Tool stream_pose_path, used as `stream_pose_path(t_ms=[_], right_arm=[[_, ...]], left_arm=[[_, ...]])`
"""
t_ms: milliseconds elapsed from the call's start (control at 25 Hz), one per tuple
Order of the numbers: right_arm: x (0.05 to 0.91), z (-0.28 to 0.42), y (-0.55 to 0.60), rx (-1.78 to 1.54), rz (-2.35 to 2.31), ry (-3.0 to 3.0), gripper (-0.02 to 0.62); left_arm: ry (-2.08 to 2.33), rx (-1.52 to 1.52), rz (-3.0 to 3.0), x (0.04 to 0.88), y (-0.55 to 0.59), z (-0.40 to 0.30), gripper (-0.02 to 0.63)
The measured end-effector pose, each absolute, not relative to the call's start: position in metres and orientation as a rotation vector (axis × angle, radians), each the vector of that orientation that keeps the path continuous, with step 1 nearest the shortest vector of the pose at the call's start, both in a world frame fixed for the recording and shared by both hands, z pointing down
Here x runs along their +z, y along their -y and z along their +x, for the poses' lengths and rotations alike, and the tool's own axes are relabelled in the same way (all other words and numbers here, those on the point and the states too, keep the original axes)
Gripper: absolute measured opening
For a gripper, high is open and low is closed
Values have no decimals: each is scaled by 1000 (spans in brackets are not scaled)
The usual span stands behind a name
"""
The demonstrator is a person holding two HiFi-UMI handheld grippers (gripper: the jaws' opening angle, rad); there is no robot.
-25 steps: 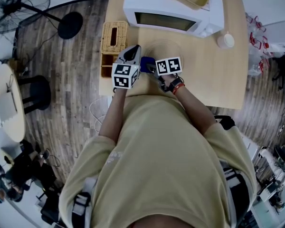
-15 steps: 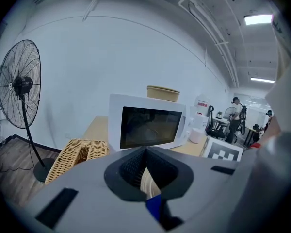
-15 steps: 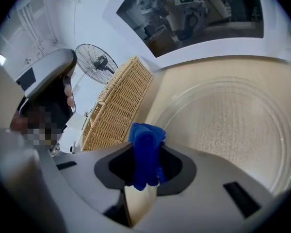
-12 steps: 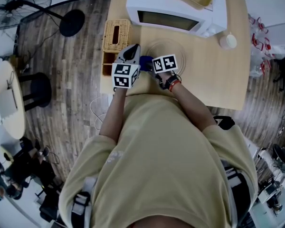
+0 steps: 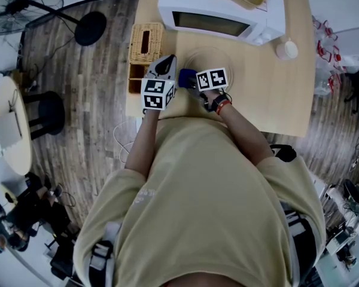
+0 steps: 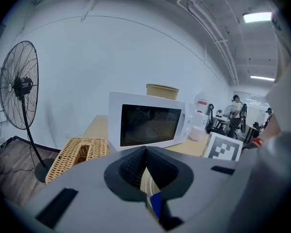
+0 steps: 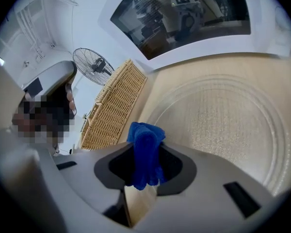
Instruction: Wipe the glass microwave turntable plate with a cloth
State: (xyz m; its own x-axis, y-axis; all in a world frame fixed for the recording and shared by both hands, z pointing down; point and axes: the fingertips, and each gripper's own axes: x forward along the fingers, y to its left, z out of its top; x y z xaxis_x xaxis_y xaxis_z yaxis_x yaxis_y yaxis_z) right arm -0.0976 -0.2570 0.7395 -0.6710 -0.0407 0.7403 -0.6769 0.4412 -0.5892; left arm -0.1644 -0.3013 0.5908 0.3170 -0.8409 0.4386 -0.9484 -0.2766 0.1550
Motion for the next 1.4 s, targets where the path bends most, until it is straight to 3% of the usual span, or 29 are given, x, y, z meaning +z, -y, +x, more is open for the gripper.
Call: stream_pose_path(t_ms=[1400], right_arm=[[740, -3, 260, 1285, 765, 2003, 117]], left_arm=[[1522, 382, 2239, 591, 267, -130, 20]])
